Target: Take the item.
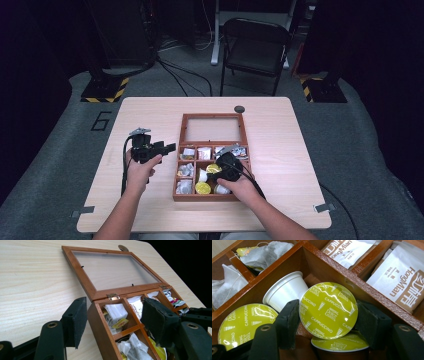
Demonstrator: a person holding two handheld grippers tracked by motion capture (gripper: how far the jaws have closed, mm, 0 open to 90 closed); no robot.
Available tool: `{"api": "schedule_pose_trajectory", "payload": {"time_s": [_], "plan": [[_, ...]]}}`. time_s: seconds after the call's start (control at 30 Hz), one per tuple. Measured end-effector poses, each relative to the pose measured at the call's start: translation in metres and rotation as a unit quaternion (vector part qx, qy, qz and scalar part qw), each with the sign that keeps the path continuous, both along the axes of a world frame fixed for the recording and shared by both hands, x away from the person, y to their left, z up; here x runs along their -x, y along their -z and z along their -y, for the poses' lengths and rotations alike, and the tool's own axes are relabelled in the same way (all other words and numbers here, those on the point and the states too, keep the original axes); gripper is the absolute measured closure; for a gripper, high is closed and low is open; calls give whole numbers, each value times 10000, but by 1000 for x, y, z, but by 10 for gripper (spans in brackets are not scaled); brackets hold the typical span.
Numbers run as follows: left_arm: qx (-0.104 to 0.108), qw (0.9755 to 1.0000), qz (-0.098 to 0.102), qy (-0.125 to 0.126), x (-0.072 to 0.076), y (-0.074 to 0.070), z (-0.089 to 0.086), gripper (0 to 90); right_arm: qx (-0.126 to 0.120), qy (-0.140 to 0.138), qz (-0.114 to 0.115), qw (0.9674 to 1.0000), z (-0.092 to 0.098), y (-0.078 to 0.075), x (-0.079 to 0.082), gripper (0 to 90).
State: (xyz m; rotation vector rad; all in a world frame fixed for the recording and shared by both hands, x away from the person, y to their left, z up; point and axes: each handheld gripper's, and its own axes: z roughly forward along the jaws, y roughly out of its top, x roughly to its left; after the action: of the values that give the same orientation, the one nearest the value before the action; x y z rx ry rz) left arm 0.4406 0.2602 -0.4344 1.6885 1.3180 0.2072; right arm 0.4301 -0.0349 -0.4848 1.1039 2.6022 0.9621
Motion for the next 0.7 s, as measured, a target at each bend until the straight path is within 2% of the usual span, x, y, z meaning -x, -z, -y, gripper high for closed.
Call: {"api": "schedule_pose_trajectory", "payload": {"time_s": [0.1, 0.27, 0.4, 0.43, 0.6, 0.7], "plan": [[-6, 10000, -1, -5, 0, 0, 0, 373, -96, -2, 88, 9999, 0, -4, 3, 371], [11, 10000, -12, -11, 0, 0, -1, 373, -191, -111, 265, 9994, 4, -18, 9, 371], [9, 10000, -40, -3, 0, 0, -1, 373, -288, -123, 413, 9987, 12, -31, 13, 371], [-8, 10000, -28, -2, 0, 1, -1, 373, -309, -113, 383, 9987, 16, -34, 13, 371], [16, 10000, 4, -12, 0, 0, -2, 373, -330, 54, 446, 9984, 38, -42, 9, 371], [21, 10000, -6, -20, 0, 0, -3, 372, -328, 276, 439, 9981, 54, -44, 5, 371]]}}
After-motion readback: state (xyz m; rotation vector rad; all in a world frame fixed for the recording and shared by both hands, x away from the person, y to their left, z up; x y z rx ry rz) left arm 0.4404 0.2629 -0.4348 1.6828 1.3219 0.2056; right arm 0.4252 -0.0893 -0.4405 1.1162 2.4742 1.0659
